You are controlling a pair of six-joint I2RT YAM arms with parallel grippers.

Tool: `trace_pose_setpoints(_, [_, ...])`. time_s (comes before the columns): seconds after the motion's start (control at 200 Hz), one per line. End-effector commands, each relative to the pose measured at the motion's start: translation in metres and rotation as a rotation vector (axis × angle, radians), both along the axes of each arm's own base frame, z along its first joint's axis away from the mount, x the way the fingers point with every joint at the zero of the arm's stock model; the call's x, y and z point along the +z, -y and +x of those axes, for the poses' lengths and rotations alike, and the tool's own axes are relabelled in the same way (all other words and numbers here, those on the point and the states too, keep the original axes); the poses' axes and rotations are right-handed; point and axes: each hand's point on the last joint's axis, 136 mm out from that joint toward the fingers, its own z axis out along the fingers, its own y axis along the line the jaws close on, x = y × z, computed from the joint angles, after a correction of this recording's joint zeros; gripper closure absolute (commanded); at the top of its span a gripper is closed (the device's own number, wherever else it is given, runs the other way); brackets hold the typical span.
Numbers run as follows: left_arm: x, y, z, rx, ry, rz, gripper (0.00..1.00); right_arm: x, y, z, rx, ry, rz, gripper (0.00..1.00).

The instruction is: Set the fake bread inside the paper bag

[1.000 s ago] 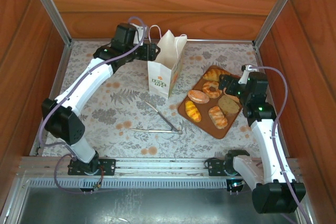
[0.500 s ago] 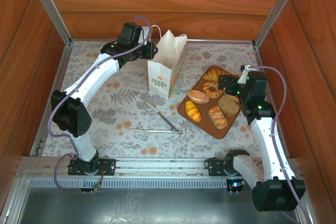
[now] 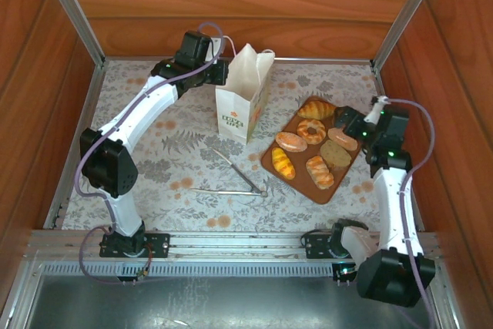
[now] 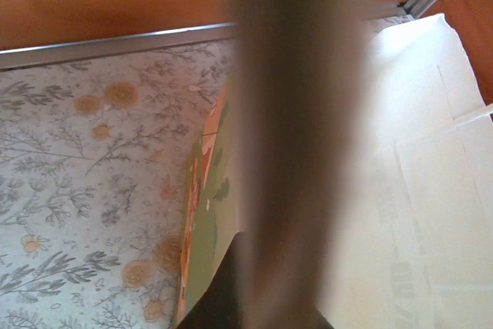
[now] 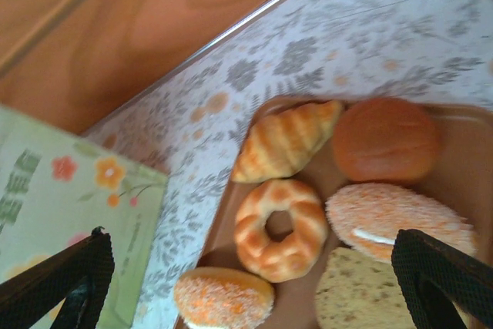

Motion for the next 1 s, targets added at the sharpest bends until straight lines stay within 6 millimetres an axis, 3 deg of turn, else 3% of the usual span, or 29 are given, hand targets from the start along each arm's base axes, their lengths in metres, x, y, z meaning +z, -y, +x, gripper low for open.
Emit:
trace_pose_setpoints(0.0, [0.047,-0.024,-0.009,0.05,0.113,0.011,1.0,-0.001,0.012,-0.001,-0.031,-0.01,0.064,0.0])
trace_pose_setpoints(0.17, [0.076,-0.055,-0.026,0.125,0.21,0.051,1.0,-0.03,0.046,-0.005,-0.149,-0.06,0.144,0.0])
trace_pose_setpoints(0.3, [0.088,-0.084,-0.042,0.19,0.264,0.085,1.0,-0.061,0.064,-0.007,-0.21,-0.108,0.227,0.0])
trace_pose_setpoints(0.615, [0.097,-0.149,-0.078,0.32,0.346,0.065,1.0,-0.121,0.08,-0.006,-0.23,-0.205,0.354,0.0])
trace_pose_setpoints(0.81, [0.093,-0.162,-0.089,0.347,0.354,0.056,1.0,-0.137,0.088,-0.007,-0.223,-0.208,0.462,0.0])
trace_pose_setpoints(0.995, [0.089,-0.162,-0.089,0.346,0.344,0.056,1.0,-0.146,0.077,-0.003,-0.16,-0.226,0.573,0.0])
